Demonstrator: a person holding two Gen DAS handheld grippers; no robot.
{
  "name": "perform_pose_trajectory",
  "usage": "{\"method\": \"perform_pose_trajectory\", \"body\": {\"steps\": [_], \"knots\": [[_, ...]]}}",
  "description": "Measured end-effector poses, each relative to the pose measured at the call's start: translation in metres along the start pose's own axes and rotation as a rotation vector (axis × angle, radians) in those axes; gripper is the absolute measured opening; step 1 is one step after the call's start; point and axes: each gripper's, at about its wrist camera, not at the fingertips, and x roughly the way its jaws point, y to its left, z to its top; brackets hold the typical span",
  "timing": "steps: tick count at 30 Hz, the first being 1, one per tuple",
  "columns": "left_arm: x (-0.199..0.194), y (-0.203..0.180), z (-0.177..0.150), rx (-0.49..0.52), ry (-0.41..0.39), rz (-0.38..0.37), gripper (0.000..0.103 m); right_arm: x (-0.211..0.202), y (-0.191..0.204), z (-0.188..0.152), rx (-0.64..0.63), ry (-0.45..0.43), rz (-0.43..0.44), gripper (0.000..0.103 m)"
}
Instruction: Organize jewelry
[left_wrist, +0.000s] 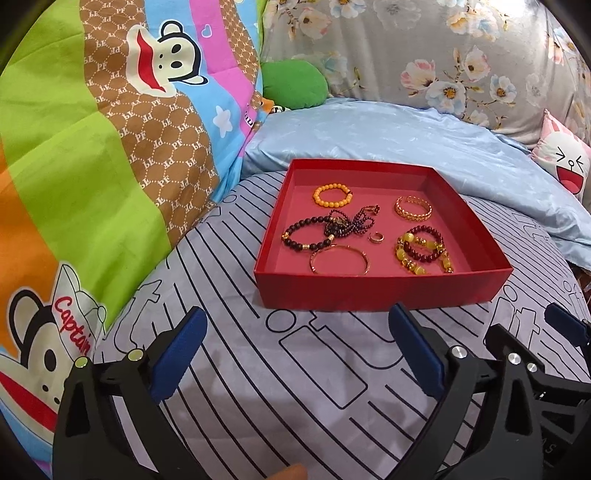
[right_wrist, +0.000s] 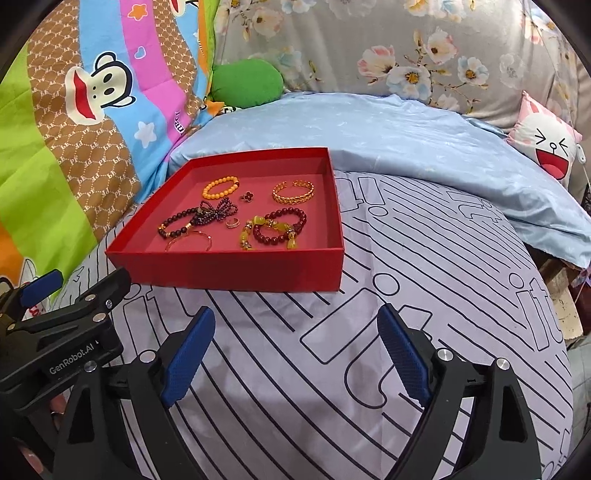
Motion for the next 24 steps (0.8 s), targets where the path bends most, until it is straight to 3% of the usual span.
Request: {"method": "perform_pose_trajectory", "body": {"steps": [4, 24], "knots": [[0.002, 0.0, -0.005, -0.001, 0.002, 0.009, 0.095, 0.0, -0.003, -0.003, 0.018, -0.007, 0.006, 0.096], [0.006, -0.002, -0.02, -0.005, -0.034, 0.042, 0.095, -0.003, 0.001, -0.008, 0.011, -0.066, -0.003, 0.096]]}}
